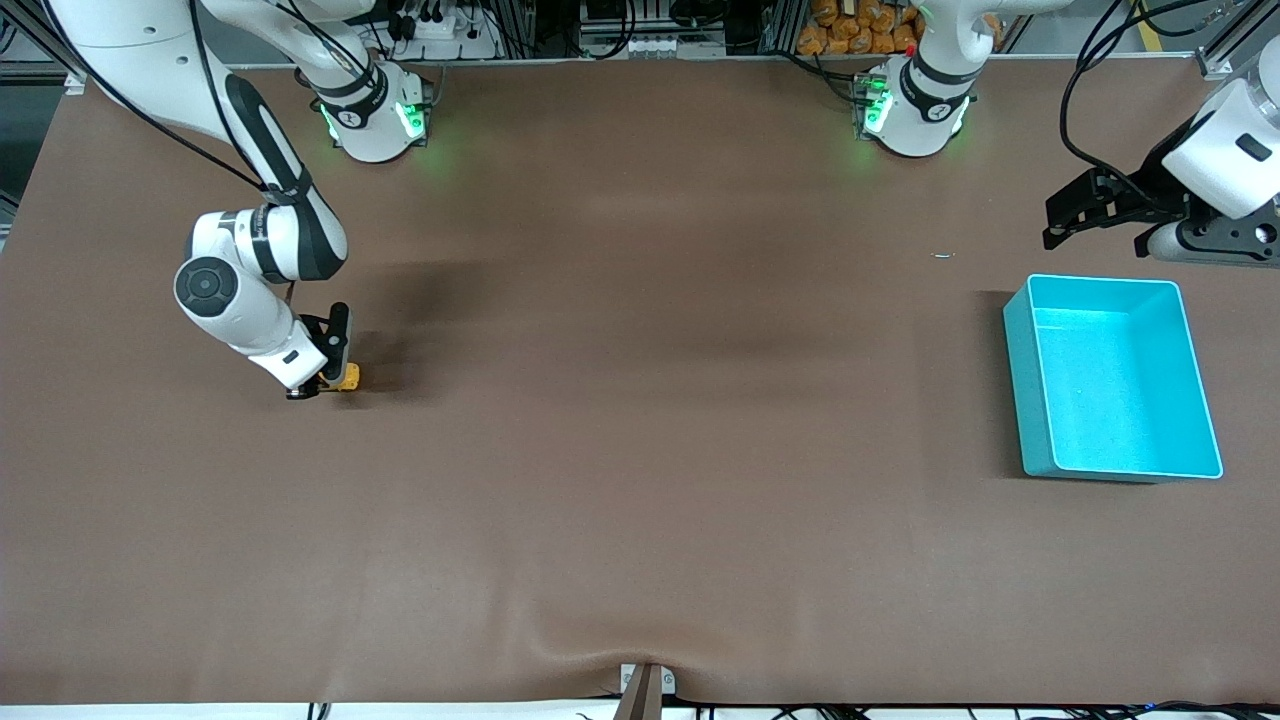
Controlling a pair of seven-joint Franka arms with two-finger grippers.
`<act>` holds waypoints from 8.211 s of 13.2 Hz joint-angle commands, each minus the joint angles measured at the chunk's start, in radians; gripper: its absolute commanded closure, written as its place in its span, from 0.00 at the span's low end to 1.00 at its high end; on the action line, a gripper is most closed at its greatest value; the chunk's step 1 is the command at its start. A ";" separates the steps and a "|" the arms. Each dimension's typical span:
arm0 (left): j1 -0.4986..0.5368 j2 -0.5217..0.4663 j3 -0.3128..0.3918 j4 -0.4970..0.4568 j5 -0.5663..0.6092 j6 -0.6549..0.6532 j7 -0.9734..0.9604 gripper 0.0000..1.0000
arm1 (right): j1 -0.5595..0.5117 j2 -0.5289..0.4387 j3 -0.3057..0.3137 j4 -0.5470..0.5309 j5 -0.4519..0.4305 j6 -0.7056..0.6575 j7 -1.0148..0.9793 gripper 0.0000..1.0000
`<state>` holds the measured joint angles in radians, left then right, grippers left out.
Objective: Wind and store yellow beetle car
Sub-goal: 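Lower the right gripper and close it on the yellow car, then drag the held car backward along the table with the right gripper, then open the right gripper to release the car toward the teal bin, then raise the right gripper away while the left gripper reaches the car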
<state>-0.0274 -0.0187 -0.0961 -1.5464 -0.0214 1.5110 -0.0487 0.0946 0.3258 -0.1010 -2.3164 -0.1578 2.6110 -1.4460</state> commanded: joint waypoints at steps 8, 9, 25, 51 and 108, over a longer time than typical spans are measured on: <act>-0.003 0.006 -0.011 0.022 0.051 -0.014 -0.010 0.00 | -0.101 0.052 0.011 0.012 -0.014 0.026 -0.076 0.63; 0.000 0.006 -0.011 0.022 0.049 -0.014 -0.004 0.00 | -0.125 0.053 0.011 0.012 -0.014 0.024 -0.086 0.63; 0.000 0.006 -0.011 0.020 0.051 -0.014 0.000 0.00 | -0.337 0.079 0.011 0.038 -0.014 0.024 -0.234 0.63; -0.003 0.010 -0.011 0.019 0.040 -0.014 -0.019 0.00 | -0.452 0.116 0.012 0.129 -0.014 0.018 -0.428 0.59; 0.205 -0.084 -0.034 -1.115 -0.086 1.012 -1.234 0.00 | 0.020 0.004 0.006 1.049 0.182 -1.083 1.501 0.00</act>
<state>0.1738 -0.1595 -0.1228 -2.6548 -0.0914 2.4601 -1.2949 0.1075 0.3562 -0.0906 -1.2648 0.0461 1.5425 -0.0620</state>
